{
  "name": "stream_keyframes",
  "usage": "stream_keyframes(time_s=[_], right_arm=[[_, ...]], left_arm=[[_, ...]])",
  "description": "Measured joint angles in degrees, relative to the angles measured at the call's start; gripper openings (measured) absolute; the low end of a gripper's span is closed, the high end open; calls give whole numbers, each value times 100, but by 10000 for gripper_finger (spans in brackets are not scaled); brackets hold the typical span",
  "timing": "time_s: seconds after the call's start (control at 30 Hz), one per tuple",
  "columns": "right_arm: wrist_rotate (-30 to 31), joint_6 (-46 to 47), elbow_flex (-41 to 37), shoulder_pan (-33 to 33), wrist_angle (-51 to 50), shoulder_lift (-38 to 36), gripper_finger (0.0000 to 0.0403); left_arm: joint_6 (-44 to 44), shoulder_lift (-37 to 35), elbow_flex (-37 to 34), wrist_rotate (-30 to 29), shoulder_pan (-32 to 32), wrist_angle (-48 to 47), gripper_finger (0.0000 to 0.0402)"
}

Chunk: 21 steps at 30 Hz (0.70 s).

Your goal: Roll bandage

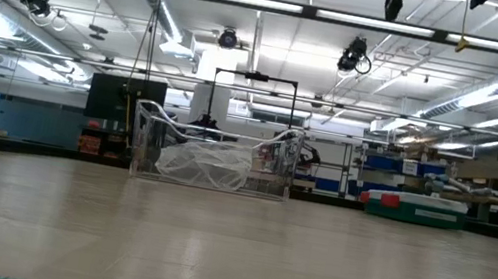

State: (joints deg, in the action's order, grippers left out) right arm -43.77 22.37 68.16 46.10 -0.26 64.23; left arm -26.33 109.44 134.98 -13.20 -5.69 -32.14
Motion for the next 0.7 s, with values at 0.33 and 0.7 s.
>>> stream_keyframes(time_s=[0.33,0.7], right_arm=[[181,1110,177,-241,1087,-187,0],[335,1235,872,-884,758,-199,0]], left_arm=[[56,-6,2,23,30,-301,3],[630,99,2,-271,244,-517,4]])
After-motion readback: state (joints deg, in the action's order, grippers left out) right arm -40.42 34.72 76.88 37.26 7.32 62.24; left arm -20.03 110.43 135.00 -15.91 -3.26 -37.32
